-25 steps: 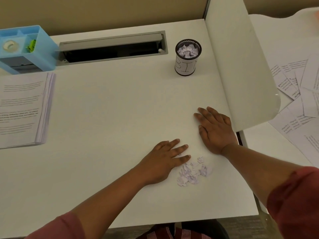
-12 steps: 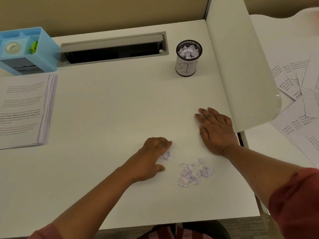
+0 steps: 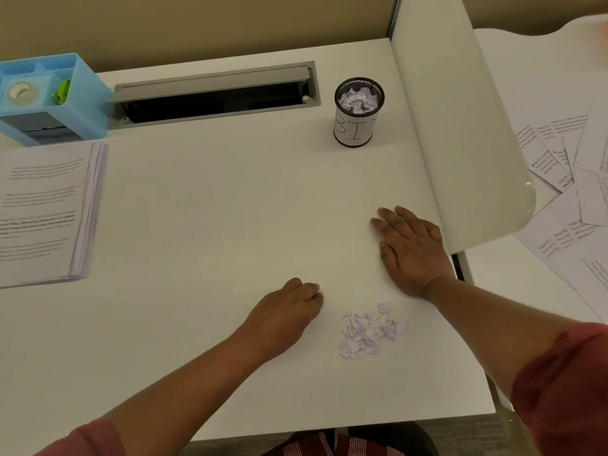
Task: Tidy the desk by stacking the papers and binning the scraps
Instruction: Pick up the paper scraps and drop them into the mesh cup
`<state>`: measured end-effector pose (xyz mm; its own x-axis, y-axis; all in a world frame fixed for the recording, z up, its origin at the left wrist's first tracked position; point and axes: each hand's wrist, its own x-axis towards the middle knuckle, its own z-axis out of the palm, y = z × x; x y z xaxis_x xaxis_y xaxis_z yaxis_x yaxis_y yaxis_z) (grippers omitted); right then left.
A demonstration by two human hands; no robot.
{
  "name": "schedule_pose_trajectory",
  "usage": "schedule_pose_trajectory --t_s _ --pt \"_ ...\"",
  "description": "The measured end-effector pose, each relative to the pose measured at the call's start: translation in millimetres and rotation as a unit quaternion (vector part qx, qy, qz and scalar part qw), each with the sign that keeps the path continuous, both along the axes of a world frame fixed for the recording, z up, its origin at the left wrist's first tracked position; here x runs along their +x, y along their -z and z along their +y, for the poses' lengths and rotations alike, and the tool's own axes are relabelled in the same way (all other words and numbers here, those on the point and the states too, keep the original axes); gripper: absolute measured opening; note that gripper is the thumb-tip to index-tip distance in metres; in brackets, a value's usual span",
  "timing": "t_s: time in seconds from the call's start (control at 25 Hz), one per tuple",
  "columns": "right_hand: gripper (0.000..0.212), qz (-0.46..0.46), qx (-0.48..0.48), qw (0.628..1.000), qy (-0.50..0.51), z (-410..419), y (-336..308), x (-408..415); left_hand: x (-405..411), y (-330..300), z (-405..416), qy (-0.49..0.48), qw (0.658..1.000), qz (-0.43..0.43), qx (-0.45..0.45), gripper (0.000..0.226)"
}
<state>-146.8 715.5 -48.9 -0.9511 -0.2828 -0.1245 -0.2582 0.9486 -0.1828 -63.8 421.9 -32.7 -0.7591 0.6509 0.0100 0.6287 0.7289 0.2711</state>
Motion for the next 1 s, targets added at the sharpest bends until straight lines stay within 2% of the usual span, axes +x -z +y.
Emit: schedule_pose_trajectory --t_s 0.16,0.24,0.36,0.44,0.52,0.6,0.84,1.0 --pt "0.054 0.002 -0.001 1.000 0.000 0 -1 0 -11 4 -1 -0.024 0.999 -0.027 0.026 0.033" --pt "0.054 0.004 0.000 1.000 0.000 0 -1 0 -19 -1 1 -0.093 0.986 -0.100 0.098 0.020" --pt "0.055 0.006 0.001 1.000 -0.001 0 -1 -1 -42 -21 2 -0.287 0.896 -0.266 0.209 0.017" --pt "0.054 0.005 0.001 1.000 -0.001 1 0 -1 -63 -35 0 -0.340 0.854 -0.283 0.273 0.020" --pt "0.054 0.005 0.003 1.000 -0.002 0 1 0 -88 -59 0 -0.348 0.831 -0.277 0.334 0.021" --pt "0.054 0.004 0.009 1.000 -0.003 1 1 -1 -117 -84 5 -0.339 0.831 -0.249 0.362 0.016" --pt "0.055 0.002 0.014 1.000 -0.006 2 0 -1 -212 -134 49 -0.266 0.901 -0.104 0.326 0.012" --pt "0.054 -0.004 0.017 1.000 -0.009 3 1 -2 -277 -138 80 -0.232 0.925 -0.033 0.299 0.014"
